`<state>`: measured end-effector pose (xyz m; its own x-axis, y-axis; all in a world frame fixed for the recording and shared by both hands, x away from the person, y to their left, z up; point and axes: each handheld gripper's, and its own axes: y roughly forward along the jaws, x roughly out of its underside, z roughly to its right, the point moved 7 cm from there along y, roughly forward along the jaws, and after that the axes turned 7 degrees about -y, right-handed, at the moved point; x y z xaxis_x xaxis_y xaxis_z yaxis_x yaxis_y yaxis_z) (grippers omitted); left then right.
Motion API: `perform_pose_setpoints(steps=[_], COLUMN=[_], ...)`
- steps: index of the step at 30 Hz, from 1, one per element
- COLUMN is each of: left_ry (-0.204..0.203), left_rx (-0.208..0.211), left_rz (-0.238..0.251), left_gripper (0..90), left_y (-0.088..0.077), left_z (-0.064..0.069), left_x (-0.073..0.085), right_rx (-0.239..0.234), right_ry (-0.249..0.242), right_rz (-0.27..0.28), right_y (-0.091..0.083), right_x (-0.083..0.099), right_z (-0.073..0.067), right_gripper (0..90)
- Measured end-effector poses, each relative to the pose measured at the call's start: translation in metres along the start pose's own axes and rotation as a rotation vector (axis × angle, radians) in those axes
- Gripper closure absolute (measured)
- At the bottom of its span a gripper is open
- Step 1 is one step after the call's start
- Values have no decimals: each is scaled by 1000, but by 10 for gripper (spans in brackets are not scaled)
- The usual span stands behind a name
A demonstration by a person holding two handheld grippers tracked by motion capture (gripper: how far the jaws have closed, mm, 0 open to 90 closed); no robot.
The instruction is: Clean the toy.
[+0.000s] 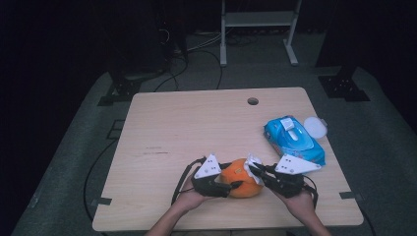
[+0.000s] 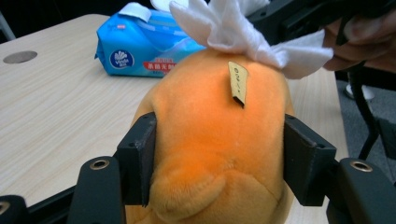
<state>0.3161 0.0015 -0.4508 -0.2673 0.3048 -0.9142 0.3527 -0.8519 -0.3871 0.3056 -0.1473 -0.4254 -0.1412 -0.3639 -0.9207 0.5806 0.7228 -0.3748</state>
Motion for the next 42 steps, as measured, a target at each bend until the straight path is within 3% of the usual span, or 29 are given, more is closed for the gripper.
perform_pose_setpoints(steps=[3,5,7,10,12,15,18,22,27,29,32,35,37,40,42], left_ry=[12,8,-1,-12,-10,-4,-4,-43,-53,-42,-29,-48,-53,-58,-54], left_rx=[-7,-7,-3,3,3,7,16,43,108,98,51,6,-19,-6,7], left_rz=[3,1,-4,5,1,-9,-15,-21,-25,-21,-15,0,3,-8,-9], left_gripper=[363,363,363,362,359,341,251,128,112,163,269,304,302,263,259], left_y=[-2,-1,-1,0,-1,0,3,3,0,0,4,10,12,13,12], left_z=[0,0,-1,0,1,1,-2,-11,-15,-15,-12,-6,-3,0,-2], left_x=[-2,-2,-1,-2,-2,1,4,10,17,18,17,13,11,11,12], right_rx=[13,10,13,-29,-22,-8,-5,-2,-5,-3,23,-3,-16,-9,-28], right_ry=[40,54,34,-6,-35,-18,31,45,47,54,41,28,-20,-86,-63], right_rz=[-29,-39,-31,16,7,-31,-58,-74,-82,-87,-75,3,15,-38,-44], right_y=[1,3,2,1,2,6,7,9,11,11,7,1,1,10,13], right_x=[10,13,8,-6,-7,4,16,24,27,29,22,2,-6,-1,6], right_z=[12,13,7,-7,-11,-2,8,13,14,15,14,3,-9,-19,-15], right_gripper=[830,831,831,831,831,830,830,830,830,830,830,830,830,831,832])
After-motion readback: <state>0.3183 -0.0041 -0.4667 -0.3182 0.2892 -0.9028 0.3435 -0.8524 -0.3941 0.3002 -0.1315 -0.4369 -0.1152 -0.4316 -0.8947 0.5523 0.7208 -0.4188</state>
